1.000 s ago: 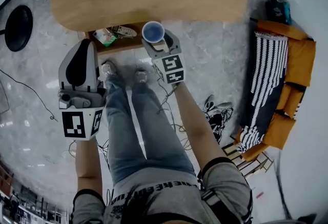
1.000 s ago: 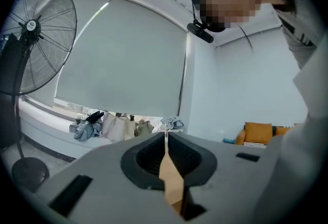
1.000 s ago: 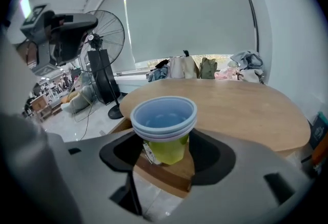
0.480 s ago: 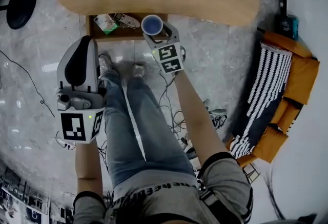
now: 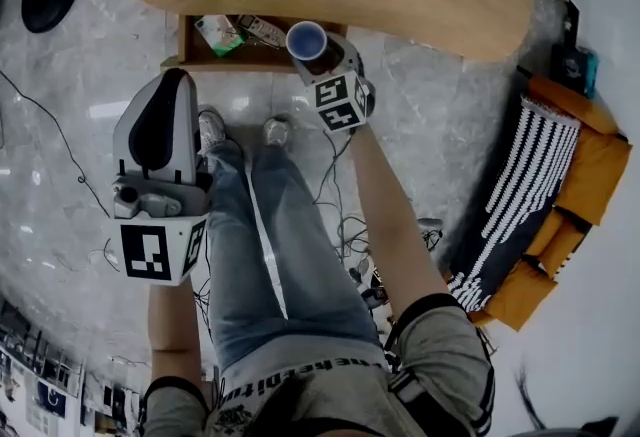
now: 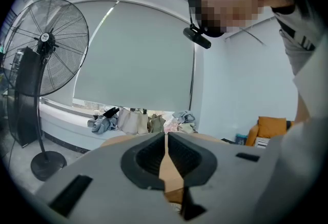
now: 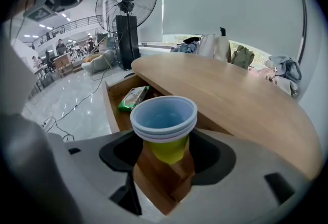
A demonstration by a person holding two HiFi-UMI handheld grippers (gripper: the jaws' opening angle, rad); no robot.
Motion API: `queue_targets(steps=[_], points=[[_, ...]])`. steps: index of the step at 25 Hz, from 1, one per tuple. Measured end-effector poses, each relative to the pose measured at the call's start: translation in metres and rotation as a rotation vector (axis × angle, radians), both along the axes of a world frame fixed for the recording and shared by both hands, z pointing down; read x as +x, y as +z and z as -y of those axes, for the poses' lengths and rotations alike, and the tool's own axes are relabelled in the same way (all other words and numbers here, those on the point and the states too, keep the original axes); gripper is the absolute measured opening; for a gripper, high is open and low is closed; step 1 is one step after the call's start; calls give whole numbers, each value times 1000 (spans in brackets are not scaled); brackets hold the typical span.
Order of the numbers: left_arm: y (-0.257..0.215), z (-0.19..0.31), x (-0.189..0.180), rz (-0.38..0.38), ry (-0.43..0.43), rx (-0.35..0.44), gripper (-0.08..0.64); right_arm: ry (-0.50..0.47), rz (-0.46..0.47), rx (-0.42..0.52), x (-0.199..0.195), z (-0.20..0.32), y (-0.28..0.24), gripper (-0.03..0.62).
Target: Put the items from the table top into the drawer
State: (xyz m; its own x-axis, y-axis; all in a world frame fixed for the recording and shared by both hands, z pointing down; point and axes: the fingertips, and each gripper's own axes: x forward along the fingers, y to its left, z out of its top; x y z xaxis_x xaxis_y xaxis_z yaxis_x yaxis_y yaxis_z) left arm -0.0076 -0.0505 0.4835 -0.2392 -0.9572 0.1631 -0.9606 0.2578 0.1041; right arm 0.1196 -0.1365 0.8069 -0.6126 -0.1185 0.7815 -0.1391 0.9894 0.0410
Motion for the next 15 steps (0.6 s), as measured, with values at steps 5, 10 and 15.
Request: queue_targets(steps=[5,10,15], points=[[13,-1,-2,-8,2,-27,20,-26,-33,3,-2,2,16,282],[23,-1,-6,-9,2,-39,20,-17,-11,-31,-10,3,24,284],[26,0,-6,-17,-4,-46,20,-14,-28,-76,-9,-1,24,281]])
